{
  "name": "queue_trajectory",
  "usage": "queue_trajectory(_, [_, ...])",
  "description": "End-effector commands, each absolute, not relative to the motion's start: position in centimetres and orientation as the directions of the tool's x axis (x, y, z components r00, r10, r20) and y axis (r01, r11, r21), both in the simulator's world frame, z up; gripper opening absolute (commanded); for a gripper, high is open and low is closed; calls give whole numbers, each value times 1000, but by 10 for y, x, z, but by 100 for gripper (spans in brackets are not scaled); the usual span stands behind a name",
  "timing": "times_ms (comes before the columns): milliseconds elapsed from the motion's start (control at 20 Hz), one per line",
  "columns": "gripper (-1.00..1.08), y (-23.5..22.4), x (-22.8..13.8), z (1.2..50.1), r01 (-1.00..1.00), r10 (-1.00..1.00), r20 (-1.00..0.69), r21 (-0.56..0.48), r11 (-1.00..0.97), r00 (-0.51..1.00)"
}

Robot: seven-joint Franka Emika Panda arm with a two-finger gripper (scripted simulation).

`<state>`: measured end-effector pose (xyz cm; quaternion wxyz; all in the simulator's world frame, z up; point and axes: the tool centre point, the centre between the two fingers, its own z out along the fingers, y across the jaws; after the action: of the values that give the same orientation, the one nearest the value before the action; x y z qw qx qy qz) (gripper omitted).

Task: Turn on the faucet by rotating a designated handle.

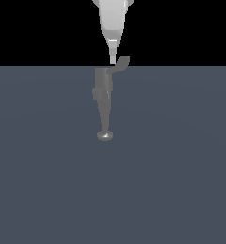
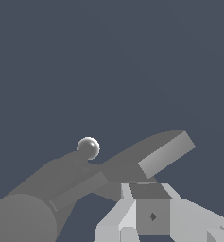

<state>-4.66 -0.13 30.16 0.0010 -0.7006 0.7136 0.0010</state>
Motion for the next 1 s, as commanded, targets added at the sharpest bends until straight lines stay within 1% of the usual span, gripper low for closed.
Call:
queue_trajectory(0, [-100, -16, -40, 301, -999, -999, -1, -3, 35, -35])
queue_trajectory(950, [-100, -59, -9, 300, -999, -999, 0, -1, 53, -53])
